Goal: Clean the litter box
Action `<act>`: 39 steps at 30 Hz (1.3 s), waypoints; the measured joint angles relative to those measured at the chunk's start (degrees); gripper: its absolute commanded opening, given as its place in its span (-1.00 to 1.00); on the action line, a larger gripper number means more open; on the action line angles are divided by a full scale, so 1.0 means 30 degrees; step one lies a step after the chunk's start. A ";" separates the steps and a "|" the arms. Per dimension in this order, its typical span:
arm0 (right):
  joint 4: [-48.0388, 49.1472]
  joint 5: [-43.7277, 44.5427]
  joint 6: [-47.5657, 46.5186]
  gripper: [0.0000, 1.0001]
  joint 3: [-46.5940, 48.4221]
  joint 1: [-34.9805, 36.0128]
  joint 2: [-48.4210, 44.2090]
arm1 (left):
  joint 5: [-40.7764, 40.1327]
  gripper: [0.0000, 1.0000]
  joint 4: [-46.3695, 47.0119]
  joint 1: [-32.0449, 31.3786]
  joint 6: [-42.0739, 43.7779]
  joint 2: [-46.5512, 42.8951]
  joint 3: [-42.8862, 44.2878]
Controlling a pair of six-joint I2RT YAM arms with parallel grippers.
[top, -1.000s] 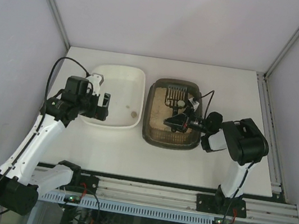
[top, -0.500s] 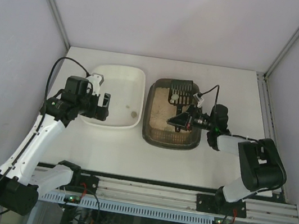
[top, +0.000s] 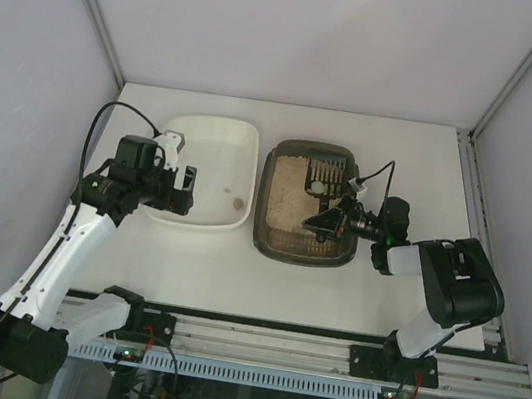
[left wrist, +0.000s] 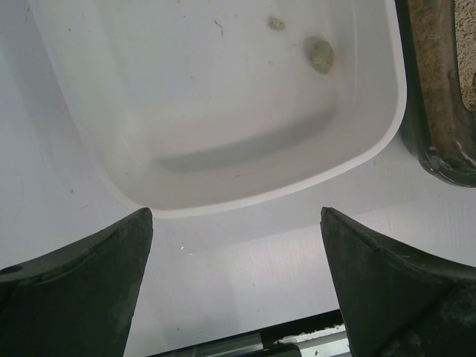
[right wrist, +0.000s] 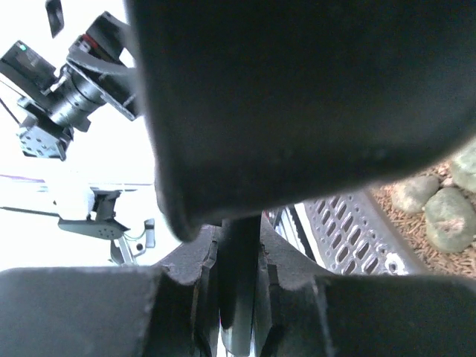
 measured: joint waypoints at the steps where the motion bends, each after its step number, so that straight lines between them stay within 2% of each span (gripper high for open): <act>1: 0.0525 0.0015 0.0466 -1.00 -0.0095 -0.0182 0.0138 | 0.0000 0.97 0.0000 0.0000 0.0007 0.0000 0.0000; 9: -0.0313 -0.0350 0.0816 -1.00 0.0605 0.0801 0.0321 | -0.0007 1.00 0.0007 0.0627 -0.0175 -0.0066 0.0007; 14: -0.0466 -0.0430 0.1166 -1.00 0.1173 0.0495 0.0321 | 0.2113 0.99 0.0051 0.4510 -0.0882 -0.0335 0.0255; 16: -0.0452 -0.0430 0.1297 -1.00 0.1384 0.0240 0.0321 | 0.2805 0.99 0.0066 0.5391 -0.1151 -0.0335 0.0481; 23: -0.1421 -0.0386 0.1158 -1.00 0.1690 -0.0423 0.0291 | 0.4342 0.99 -0.0102 0.5544 -0.1588 -0.0838 0.0525; 25: -0.3402 -0.0117 0.0080 -1.00 0.2244 -0.0255 0.0233 | 0.4481 0.99 -0.0102 0.5544 -0.1705 -0.1180 0.0525; 30: -1.3136 0.2426 -0.5829 -1.00 0.6615 0.2477 -0.0947 | 0.4022 1.00 -0.0168 0.5544 -0.1727 -0.1253 0.0554; 33: -1.7755 0.4167 -0.8823 -1.00 0.9697 0.3606 -0.1574 | 0.3840 1.00 -0.0969 0.5668 -0.1698 -0.0627 0.1362; 37: -2.3715 0.6987 -1.1803 -1.00 1.4906 0.4277 -0.0211 | 0.4473 0.99 -0.1953 0.6404 -0.1647 0.0678 0.3555; 39: -2.7052 0.9559 -1.3318 -1.00 1.8549 0.4918 0.1603 | 0.4677 1.00 -0.2142 0.6710 -0.1603 0.1027 0.4342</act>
